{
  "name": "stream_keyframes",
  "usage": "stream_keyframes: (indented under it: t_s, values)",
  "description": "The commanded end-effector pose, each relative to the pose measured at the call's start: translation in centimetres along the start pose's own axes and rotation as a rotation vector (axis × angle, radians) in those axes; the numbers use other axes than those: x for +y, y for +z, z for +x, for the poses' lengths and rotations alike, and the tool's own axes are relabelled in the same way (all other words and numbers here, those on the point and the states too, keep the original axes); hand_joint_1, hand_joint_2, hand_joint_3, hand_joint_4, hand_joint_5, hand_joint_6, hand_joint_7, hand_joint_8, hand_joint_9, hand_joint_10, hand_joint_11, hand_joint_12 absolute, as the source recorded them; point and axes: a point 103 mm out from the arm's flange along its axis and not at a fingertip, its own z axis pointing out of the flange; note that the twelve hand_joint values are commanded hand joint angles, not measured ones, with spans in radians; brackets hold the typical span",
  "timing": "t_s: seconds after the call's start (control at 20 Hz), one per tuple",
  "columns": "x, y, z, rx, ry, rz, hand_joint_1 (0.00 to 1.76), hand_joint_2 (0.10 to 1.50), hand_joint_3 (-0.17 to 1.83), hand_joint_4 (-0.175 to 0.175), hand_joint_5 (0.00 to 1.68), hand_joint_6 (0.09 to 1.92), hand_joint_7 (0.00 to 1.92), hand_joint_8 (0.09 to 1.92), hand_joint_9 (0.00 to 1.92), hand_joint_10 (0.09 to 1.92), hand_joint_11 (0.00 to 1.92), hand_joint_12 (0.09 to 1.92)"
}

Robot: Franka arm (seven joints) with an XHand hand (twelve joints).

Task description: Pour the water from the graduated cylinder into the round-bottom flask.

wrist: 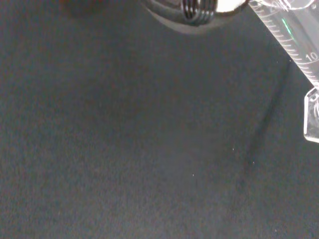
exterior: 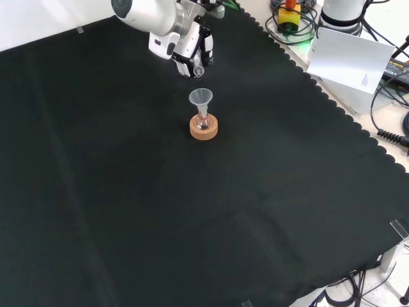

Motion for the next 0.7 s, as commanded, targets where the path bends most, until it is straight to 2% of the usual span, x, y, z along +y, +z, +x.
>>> stream_keyframes:
  t_s: [0.05, 0.7]
  values:
    - [-0.17, 0.05, -0.12, -0.005, 0.035, 0.075, 1.51, 1.04, -0.01, -0.157, 1.06, 0.76, 0.94, 1.00, 1.20, 0.82, 1.18, 0.73]
    - [-0.28, -0.92, 0.40, -0.018, 0.044, 0.170, 1.51, 1.04, -0.01, -0.159, 1.07, 0.76, 0.95, 0.98, 1.20, 0.82, 1.19, 0.73]
